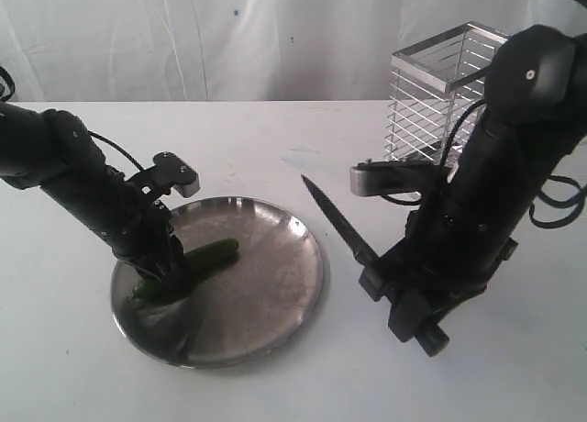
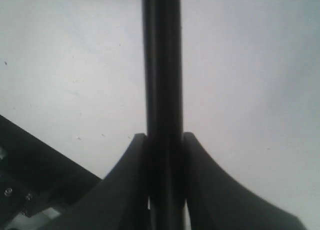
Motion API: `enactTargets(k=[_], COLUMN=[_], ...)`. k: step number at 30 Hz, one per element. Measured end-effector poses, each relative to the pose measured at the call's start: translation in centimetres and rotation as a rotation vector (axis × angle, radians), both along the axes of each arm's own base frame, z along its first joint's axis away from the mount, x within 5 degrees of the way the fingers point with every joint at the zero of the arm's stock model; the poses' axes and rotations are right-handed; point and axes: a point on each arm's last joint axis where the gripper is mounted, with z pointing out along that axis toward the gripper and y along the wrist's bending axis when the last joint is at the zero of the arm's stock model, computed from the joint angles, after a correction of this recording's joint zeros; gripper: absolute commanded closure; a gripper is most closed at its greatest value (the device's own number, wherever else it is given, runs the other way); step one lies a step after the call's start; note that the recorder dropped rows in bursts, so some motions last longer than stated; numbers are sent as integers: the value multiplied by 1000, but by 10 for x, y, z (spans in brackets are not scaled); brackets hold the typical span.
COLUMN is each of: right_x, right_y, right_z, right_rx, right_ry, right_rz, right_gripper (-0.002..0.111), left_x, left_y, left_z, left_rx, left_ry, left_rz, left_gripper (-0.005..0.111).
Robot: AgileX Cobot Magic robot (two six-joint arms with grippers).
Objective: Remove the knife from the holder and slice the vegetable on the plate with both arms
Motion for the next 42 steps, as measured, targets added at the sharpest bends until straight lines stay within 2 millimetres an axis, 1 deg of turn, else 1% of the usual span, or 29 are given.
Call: enactTargets(k=[2, 4, 6, 8, 11, 13, 15, 19, 20, 22, 23, 24, 26, 28, 32, 34, 37, 38, 39, 42], right_x=[2, 5, 9, 14, 17, 19, 22, 27, 28, 30, 29, 28, 26, 25, 24, 23, 23, 23, 24, 25], right_y=[8, 20, 31, 41, 49, 52, 55, 62, 65, 71, 75, 80, 89, 97, 108, 111, 114, 114, 115, 117], right_z=[-1, -1, -1, -2, -3, -2, -1, -2, -3, -4, -4, -5, -8, -13, -25, -27, -28, -28, -29, -34], right_rx=[-32, -65, -82, -89, -97, -95, -91, -82, -79, -77, -74, -74, -74, -81, -107, -120, -138, -140, -141, -145], right_ry=[7, -1, -9, -17, -21, -27, -34, -36, -34, -37, -38, -35, -32, -22, 3, 4, -6, -13, -20, -16], right_rz=[31, 56, 67, 67, 72, 74, 77, 78, 81, 94, 104, 115, 128, 139, 140, 132, 115, 108, 103, 97], right_gripper=[108, 108, 108, 108, 108, 108, 108, 108, 108, 108, 108, 108, 108, 108, 108, 108, 108, 108, 108, 108], left_x=[0, 0, -1, -1, -3, -5, -6, -2, -1, -1, -2, -3, -6, -6, 0, 4, 12, 15, 18, 25], left_y=[0, 0, 0, 0, -1, -1, -1, -2, -2, -2, -2, -2, 1, 7, 23, 29, 30, 28, 25, 18], left_z=[0, 0, 0, 0, 1, 7, 17, 48, 57, 73, 78, 81, 83, 82, 84, 86, 89, 89, 88, 85], left_rx=[1, 1, -2, -6, -16, -20, -28, -48, -53, -71, -80, -84, -74, -68, -151, -246, -444, -506, -606, -784], left_ry=[3, 8, 16, 27, 55, 56, 35, -59, -86, -120, -123, -120, -105, -80, -35, -14, 20, 30, 56, 75], left_rz=[7, 17, 21, 25, 36, 31, 29, 26, 27, 54, 64, 73, 68, 95, 258, 343, 428, 428, 433, 383], left_gripper=[106, 103, 93, 80, 61, 55, 53, 54, 57, 75, 89, 106, 106, 107, 107, 107, 107, 107, 107, 107])
